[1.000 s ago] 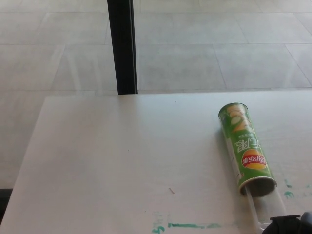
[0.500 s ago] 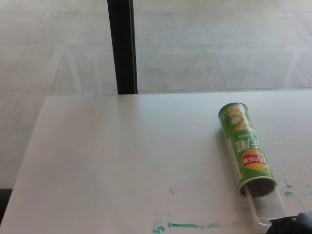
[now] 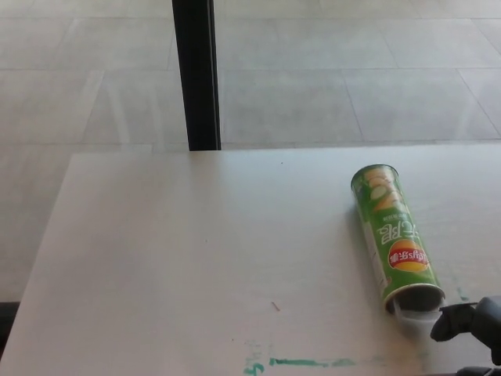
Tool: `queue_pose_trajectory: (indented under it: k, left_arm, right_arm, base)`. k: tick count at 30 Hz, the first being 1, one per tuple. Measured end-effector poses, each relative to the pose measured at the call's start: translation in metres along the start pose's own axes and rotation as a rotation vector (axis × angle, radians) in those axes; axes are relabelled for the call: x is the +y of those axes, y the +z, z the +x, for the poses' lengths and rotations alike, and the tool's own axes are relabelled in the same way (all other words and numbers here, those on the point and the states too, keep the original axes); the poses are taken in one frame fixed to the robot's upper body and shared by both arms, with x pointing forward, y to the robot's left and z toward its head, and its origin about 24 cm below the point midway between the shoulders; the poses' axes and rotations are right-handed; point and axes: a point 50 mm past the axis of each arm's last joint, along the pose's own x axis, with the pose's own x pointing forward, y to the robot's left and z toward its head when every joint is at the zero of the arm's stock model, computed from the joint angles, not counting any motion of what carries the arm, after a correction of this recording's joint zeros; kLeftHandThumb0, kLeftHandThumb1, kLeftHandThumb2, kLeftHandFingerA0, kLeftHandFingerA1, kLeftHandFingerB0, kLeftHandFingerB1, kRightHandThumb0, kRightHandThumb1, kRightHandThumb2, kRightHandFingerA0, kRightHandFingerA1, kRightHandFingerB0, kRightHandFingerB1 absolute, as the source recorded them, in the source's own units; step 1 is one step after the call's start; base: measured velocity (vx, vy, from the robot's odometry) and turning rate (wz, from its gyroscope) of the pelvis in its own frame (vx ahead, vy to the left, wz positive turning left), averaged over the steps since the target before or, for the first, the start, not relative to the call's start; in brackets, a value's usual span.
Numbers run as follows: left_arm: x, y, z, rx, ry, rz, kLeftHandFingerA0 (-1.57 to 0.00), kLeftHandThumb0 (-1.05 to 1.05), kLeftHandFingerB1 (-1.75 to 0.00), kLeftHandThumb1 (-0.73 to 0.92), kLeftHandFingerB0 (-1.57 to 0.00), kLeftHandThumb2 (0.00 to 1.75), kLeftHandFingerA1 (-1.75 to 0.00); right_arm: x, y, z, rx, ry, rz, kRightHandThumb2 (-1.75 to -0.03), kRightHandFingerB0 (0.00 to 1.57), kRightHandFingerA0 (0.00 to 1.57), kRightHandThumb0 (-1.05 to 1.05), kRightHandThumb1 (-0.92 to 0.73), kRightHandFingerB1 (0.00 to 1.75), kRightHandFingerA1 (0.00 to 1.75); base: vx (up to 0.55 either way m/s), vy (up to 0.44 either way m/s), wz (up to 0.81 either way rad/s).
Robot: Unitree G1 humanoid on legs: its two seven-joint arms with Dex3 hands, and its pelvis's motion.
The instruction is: Use the right hand as a fist to push the chips tray inside its container kept in the middle of the desk
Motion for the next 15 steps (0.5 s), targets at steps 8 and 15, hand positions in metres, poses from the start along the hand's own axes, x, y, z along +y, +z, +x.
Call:
queue_pose_trajectory:
  k: [8,15]
  left_arm:
    - [0.001,-0.003,-0.001,0.009,-0.001,0.02,-0.59,-0.72,-0.57,0.92,-0.49,0.67,-0.81]
    - [0.001,-0.003,-0.001,0.006,-0.002,0.037,-0.61,-0.73,-0.53,0.91,-0.46,0.66,-0.85]
  right_arm:
    - [-0.006,0.007,0.005,-0.022,-0.027,0.005,-0.61,0.52,0.83,-0.54,-0.71,0.4,0.6]
    - [0.003,0.013,0.014,-0.039,-0.011,0.026,-0.61,0.52,0.9,-0.51,-0.69,0.42,0.66]
  base:
    - [0.0,0.0,0.0]
    - [0.0,0.0,0.0]
